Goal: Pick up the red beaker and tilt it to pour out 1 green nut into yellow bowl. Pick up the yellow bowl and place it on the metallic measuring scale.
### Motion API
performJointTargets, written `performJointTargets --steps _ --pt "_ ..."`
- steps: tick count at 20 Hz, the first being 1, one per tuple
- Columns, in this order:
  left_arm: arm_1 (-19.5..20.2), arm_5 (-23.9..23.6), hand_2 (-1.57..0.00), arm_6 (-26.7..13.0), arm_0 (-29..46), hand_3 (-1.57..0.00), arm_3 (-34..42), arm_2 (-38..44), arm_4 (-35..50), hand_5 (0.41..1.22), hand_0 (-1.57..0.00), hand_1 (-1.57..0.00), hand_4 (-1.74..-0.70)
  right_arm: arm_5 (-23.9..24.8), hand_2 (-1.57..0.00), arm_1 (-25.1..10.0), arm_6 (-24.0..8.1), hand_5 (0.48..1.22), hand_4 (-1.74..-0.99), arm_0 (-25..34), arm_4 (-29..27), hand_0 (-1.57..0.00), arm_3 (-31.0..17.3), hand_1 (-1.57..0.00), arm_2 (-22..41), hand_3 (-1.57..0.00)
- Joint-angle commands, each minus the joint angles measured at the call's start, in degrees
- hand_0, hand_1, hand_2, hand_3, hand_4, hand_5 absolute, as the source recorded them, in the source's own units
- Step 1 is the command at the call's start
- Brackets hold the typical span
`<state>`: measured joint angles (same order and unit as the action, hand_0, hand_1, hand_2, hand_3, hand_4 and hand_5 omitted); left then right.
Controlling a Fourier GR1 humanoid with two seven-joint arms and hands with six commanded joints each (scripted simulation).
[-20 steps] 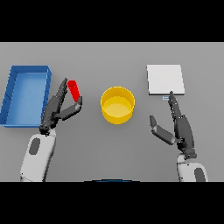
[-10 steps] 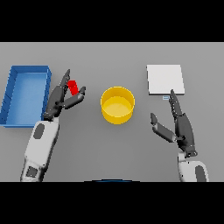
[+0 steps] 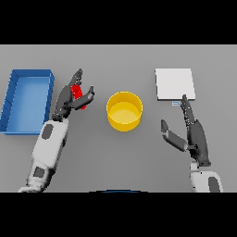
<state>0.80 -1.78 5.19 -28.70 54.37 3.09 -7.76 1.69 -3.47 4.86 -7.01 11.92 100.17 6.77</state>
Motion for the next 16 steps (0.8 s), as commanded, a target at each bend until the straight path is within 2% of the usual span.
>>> performJointTargets --steps 1,2,4,7,8,11,12,16 --pt "-1.0 -0.4 -0.31 0.2 0.2 -0.22 -0.1 0.2 0.4 0.795 -0.25 -0.28 -1.44 -0.2 0.00 -0.1 -0.3 0.684 -1.289 0.1 -0.3 0.00 -0.2 0.00 -0.1 0.00" --pt "-1.3 -1.3 -0.50 0.0 -0.3 -0.49 -0.7 0.6 0.4 0.881 -0.46 -0.48 -1.44 -0.2 0.00 0.2 -0.3 0.685 -1.286 -0.2 0.2 0.00 -0.4 0.00 0.4 0.00" --pt "-1.1 -4.1 -0.89 -0.3 -1.4 -0.88 -2.5 0.6 -1.5 1.003 -0.86 -0.87 -1.44 -0.4 0.00 0.0 -1.2 0.683 -1.283 0.8 -0.4 0.00 -0.5 0.00 -0.1 0.00" --pt "-1.9 -5.0 -1.22 2.8 -1.7 -1.22 -3.4 0.7 -2.2 1.109 -1.21 -1.21 -1.45 -0.2 0.00 0.6 -0.6 0.684 -1.291 1.2 -0.5 0.00 -1.5 0.00 -0.1 0.00" --pt "-2.0 -4.9 -1.29 3.8 -1.9 -1.29 -4.0 0.8 -2.4 1.132 -1.28 -1.29 -1.45 -0.5 0.00 0.4 -0.3 0.682 -1.293 1.0 -0.8 0.00 -1.5 0.00 -0.2 0.00" --pt "-1.9 -5.7 -1.43 4.8 -2.7 -1.43 -3.9 1.3 -1.4 1.123 -1.42 -1.42 -1.59 -0.3 0.00 1.0 0.2 0.682 -1.296 1.3 0.0 0.00 -2.0 0.00 0.6 0.00" --pt "-1.6 -5.4 -1.46 5.7 -1.6 -1.45 -2.8 1.0 -0.9 1.117 -1.45 -1.45 -1.62 -0.2 0.00 0.9 0.8 0.679 -1.288 1.4 0.2 0.00 -2.4 0.00 0.5 0.00" --pt "-0.4 -6.3 -1.52 5.1 -1.9 -1.52 0.8 -0.5 -0.3 1.100 -1.52 -1.52 -1.69 -0.4 0.00 0.1 1.5 0.667 -1.254 0.4 0.9 0.00 -1.6 0.00 0.8 0.00"
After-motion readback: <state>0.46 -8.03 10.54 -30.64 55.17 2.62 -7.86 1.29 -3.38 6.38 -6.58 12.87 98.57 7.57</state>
